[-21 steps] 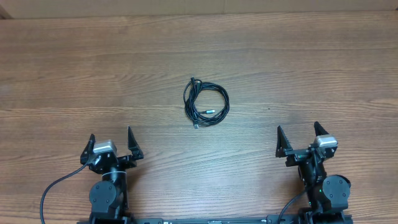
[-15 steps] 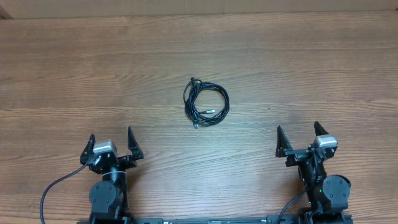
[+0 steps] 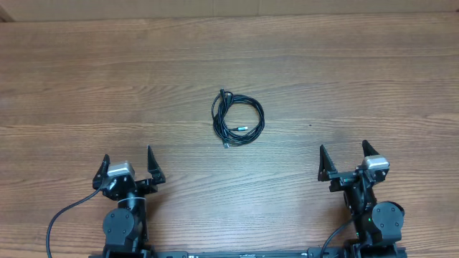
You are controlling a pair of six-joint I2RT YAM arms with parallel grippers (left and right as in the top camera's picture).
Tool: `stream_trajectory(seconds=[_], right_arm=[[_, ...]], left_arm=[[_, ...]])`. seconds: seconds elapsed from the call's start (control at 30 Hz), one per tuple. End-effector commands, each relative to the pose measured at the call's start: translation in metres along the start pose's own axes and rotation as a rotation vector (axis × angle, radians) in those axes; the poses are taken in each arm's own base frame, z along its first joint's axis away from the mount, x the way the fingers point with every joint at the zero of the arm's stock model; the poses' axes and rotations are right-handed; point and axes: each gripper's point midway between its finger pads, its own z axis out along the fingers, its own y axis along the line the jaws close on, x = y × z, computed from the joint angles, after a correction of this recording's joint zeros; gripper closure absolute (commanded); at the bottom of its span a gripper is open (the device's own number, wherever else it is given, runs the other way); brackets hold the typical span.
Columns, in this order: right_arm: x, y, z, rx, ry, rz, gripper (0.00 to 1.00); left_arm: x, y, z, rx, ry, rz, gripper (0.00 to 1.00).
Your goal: Untangle cables
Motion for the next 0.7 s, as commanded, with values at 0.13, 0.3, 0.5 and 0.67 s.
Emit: stream_trajectory(seconds=[0.13,0.3,0.5,0.67], right_arm=[[0.001,0.0001,0.0001,0.001,-0.007,0.003,0.0],[0.001,0.0001,0.0001,0.001,-0.007,0.003,0.0],[0.001,0.0001,0.0001,0.001,-0.007,0.003,0.0],[0.001,0.0001,0.0001,0.001,-0.007,0.003,0.0]], left_arm=[[-0.0009,0.0013,-0.0003,-0.008,-0.008,0.017,0.0],[-0.0009,0.0013,-0.0003,-0.008,-0.008,0.017,0.0],[-0.0009,0.0013,-0.0003,-0.008,-0.008,0.017,0.0],[-0.0055,0.0015,-0.0004,-0.01,-0.026,0.012,0.0]])
